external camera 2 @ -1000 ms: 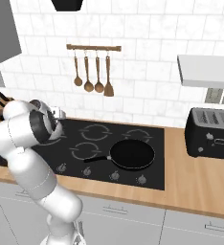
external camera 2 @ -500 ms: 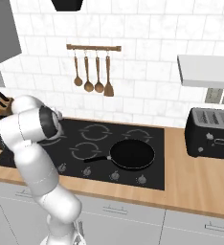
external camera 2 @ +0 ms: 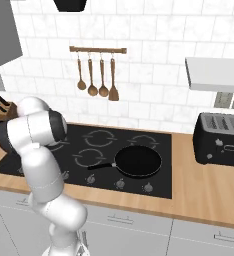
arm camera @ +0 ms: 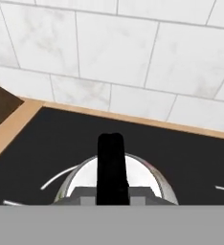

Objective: Pick the kettle from the counter and place it on a stove burner. Then turn the burner on.

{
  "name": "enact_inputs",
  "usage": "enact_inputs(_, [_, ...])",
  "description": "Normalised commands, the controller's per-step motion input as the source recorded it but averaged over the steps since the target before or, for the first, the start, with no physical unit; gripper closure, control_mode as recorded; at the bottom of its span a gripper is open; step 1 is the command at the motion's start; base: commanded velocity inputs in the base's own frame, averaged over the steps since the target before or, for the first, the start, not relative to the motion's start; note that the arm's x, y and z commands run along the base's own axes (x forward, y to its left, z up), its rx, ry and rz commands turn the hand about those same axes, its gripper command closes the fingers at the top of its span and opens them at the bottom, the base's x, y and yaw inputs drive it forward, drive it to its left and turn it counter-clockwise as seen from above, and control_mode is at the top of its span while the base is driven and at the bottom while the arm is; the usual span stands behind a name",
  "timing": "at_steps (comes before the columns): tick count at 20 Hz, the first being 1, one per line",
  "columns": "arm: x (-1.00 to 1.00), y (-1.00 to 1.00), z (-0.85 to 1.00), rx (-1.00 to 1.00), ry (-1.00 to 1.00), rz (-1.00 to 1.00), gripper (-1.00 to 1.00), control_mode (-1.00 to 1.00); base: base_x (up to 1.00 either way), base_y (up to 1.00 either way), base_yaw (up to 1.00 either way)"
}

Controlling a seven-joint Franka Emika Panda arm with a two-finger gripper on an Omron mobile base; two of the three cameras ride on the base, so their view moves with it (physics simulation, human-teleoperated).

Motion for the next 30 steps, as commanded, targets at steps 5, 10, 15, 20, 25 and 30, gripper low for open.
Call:
enact_inputs(5, [0.00, 0.00, 0.00, 0.00, 0.00, 0.00, -1.00, -1.00, 0.00, 0.00, 0.00])
enact_inputs(10, [0.01, 0.00, 0.28, 0.00, 0.03, 0.00, -1.00, -1.00, 0.00, 0.00, 0.00])
enact_inputs(15, [0.02, 0.18, 0.66, 0.00, 0.14, 0.00, -1.00, -1.00, 0.00, 0.00, 0.00])
enact_inputs(20, [-0.48, 0.28, 0.77, 0.00, 0.08, 0.00, -1.00, -1.00, 0.00, 0.00, 0.00])
enact_inputs(25, [-0.97, 0.40, 0.20, -0.02, 0.28, 0.00, -1.00, -1.00, 0.00, 0.00, 0.00])
enact_inputs(30, [-1.00, 0.20, -0.64, -0.07, 0.45, 0.00, -1.00, -1.00, 0.00, 0.00, 0.00])
